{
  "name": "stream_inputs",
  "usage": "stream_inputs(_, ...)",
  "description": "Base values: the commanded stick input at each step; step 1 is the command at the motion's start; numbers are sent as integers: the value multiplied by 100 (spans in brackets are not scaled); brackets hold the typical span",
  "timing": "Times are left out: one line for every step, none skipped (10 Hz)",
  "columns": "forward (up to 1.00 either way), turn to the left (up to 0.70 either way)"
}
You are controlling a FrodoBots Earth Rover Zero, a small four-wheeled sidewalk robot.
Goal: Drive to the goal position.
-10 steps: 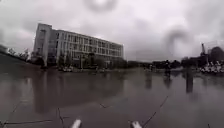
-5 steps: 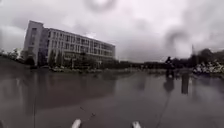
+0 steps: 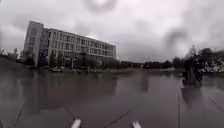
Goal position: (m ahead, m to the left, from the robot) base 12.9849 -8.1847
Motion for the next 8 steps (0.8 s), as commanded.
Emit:
stream_inputs(70,-35)
stream_inputs(70,-35)
stream_inputs(70,-35)
stream_inputs(70,-35)
stream_inputs(70,-20)
stream_inputs(70,0)
stream_inputs(70,0)
stream_inputs(70,0)
